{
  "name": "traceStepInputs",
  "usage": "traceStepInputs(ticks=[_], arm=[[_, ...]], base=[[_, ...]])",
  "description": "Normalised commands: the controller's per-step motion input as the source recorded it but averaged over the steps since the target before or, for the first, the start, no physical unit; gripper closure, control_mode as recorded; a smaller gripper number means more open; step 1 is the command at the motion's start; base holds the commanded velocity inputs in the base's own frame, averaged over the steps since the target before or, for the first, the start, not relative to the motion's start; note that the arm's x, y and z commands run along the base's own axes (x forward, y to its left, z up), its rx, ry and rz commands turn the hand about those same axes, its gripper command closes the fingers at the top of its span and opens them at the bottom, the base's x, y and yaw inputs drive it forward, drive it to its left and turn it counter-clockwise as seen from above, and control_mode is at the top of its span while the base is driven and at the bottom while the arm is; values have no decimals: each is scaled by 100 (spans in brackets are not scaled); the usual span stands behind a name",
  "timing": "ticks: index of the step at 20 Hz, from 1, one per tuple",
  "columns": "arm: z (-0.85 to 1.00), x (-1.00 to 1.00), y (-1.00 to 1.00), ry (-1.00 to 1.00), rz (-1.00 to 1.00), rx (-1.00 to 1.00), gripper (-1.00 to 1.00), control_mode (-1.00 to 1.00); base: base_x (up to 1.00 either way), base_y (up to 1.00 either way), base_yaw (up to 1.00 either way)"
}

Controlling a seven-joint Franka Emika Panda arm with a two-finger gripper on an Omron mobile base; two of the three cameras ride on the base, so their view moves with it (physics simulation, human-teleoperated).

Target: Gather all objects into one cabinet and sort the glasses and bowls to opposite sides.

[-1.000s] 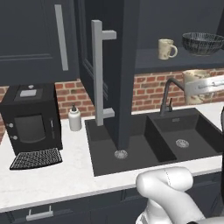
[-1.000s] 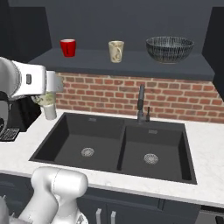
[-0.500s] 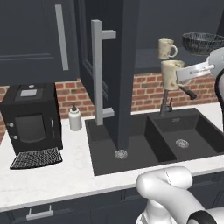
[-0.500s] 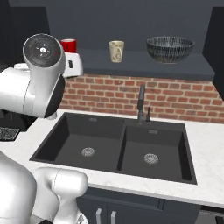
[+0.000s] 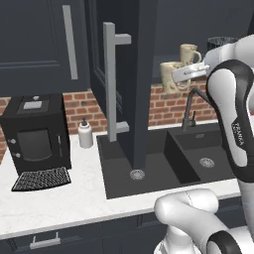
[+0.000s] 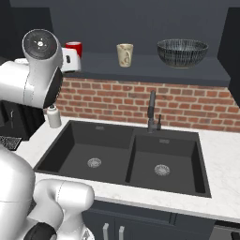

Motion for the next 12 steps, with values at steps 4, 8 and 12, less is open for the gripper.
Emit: traceStepInputs(ticks=[4, 8, 12], arm=[[5, 46, 1, 0, 0, 0, 100, -100], [0, 45, 13, 0, 0, 0, 100, -100], [0, 43, 29, 1, 0, 0, 100, -100]], base=[[0, 0, 0], [0, 0, 0], [0, 0, 0]])
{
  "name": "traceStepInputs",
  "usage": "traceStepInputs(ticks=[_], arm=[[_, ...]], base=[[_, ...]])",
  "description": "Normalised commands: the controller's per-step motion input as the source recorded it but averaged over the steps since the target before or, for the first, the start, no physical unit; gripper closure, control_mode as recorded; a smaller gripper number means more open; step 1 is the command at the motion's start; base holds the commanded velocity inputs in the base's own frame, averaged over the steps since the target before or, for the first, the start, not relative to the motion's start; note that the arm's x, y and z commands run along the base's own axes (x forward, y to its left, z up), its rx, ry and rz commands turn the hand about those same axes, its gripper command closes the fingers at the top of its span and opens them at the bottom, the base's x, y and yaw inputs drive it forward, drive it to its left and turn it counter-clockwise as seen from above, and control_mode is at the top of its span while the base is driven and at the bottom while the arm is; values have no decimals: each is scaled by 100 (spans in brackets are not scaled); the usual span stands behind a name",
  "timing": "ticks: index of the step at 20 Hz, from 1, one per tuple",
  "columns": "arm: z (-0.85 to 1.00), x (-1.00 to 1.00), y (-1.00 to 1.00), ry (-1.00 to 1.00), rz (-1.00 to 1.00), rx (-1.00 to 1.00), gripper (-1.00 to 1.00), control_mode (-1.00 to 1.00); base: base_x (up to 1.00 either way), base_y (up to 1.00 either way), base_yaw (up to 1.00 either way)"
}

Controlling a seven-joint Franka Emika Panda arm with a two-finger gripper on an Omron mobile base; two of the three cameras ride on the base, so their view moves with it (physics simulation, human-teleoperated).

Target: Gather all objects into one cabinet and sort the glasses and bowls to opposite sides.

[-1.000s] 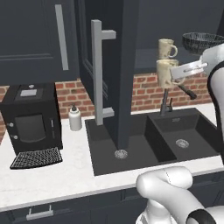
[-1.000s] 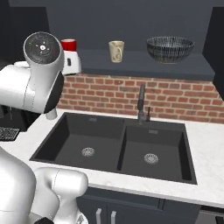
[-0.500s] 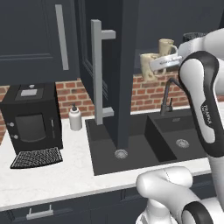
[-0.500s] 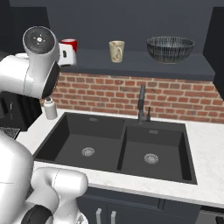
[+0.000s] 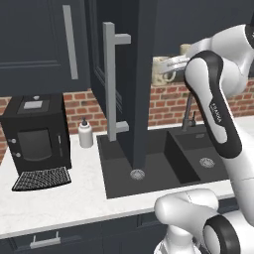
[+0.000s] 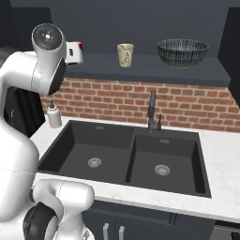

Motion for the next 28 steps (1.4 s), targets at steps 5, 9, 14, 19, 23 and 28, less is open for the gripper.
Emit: traceStepInputs(ticks=[5, 9, 14, 19, 23, 28], arm=[[0, 45, 26, 0, 0, 0, 100, -100], [0, 40, 5, 0, 0, 0, 100, -100], [0, 28, 0, -2, 0, 0, 100, -100], [0, 18, 11, -6, 0, 0, 100, -100], [0, 28, 29, -4, 0, 0, 100, -100], [-1, 22, 37, -3, 1, 0, 100, -100]], base=[[0, 0, 0], [0, 0, 0], [0, 0, 0], [0, 0, 0], [0, 0, 0], [0, 0, 0]])
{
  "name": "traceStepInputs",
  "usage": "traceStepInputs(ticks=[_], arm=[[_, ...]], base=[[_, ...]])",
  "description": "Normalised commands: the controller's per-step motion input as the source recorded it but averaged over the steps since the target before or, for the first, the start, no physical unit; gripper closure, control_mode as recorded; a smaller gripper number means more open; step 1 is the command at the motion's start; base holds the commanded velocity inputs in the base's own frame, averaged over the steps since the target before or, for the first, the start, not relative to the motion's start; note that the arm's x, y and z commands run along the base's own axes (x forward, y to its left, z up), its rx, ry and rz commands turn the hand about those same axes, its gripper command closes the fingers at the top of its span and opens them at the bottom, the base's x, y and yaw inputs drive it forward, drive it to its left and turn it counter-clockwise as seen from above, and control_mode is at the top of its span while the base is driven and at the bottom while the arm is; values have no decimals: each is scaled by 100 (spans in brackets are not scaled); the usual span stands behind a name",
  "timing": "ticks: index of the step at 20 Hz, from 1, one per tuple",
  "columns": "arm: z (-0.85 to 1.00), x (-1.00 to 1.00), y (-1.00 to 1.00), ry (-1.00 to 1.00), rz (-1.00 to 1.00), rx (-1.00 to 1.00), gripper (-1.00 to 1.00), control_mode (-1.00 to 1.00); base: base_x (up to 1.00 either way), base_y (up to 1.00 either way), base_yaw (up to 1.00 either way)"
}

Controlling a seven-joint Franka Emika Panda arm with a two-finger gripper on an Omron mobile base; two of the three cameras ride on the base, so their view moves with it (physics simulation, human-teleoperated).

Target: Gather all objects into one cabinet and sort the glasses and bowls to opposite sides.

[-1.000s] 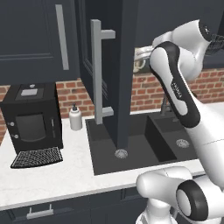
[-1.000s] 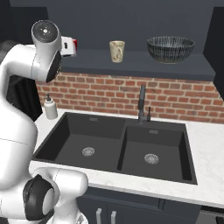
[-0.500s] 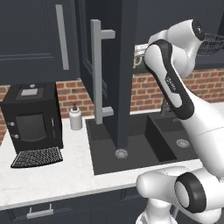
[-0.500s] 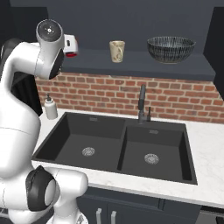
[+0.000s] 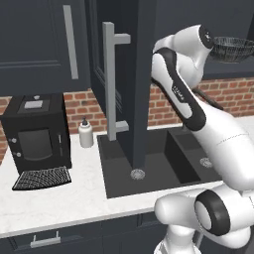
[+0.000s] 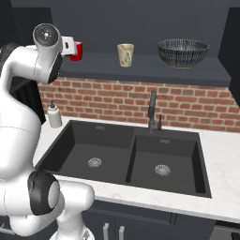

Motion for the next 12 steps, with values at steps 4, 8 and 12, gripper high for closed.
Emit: traceStepInputs(ticks=[4, 8, 12], arm=[[-2, 19, 55, 0, 1, 0, 100, -100], [-2, 24, 43, 0, 0, 1, 100, -100], [0, 17, 3, 0, 2, 6, 100, -100]], base=[[0, 0, 0], [0, 0, 0], [0, 0, 0]])
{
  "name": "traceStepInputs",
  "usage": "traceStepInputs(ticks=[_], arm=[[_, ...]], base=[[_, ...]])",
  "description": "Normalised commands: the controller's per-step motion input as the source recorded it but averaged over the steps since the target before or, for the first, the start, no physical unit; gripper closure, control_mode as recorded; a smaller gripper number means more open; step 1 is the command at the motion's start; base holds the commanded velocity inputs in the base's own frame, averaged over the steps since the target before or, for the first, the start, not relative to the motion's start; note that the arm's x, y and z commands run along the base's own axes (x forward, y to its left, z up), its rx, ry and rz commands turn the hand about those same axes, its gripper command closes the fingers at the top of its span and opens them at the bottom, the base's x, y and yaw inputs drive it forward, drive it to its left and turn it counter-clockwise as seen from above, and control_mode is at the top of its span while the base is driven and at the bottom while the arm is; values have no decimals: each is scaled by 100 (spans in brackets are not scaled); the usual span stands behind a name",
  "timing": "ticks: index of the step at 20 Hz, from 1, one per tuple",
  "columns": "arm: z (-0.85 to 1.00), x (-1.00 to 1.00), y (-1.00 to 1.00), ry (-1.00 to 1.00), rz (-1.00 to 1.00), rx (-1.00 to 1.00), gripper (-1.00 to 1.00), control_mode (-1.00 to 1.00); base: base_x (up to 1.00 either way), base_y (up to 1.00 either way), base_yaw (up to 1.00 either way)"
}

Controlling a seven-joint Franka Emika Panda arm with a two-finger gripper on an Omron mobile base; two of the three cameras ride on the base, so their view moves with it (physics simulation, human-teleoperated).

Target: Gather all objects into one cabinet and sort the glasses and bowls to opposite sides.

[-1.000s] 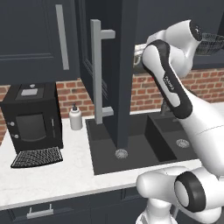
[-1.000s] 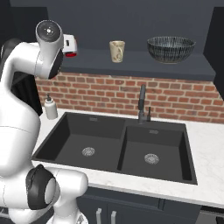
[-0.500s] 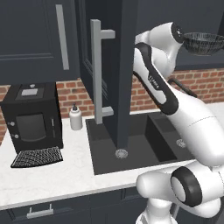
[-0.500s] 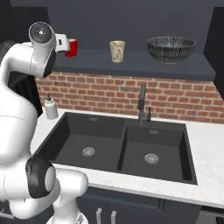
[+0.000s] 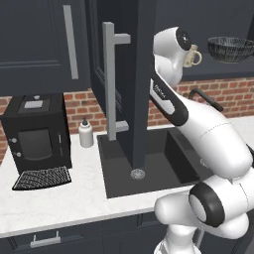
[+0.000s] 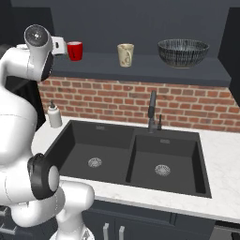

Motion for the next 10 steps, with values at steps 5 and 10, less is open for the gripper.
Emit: traceStepInputs(ticks=[5, 10], arm=[[0, 18, 0, 0, 2, 8, 100, -100], [-5, 18, 0, 0, 1, 2, 100, -100]], base=[[0, 0, 0], [0, 0, 0]])
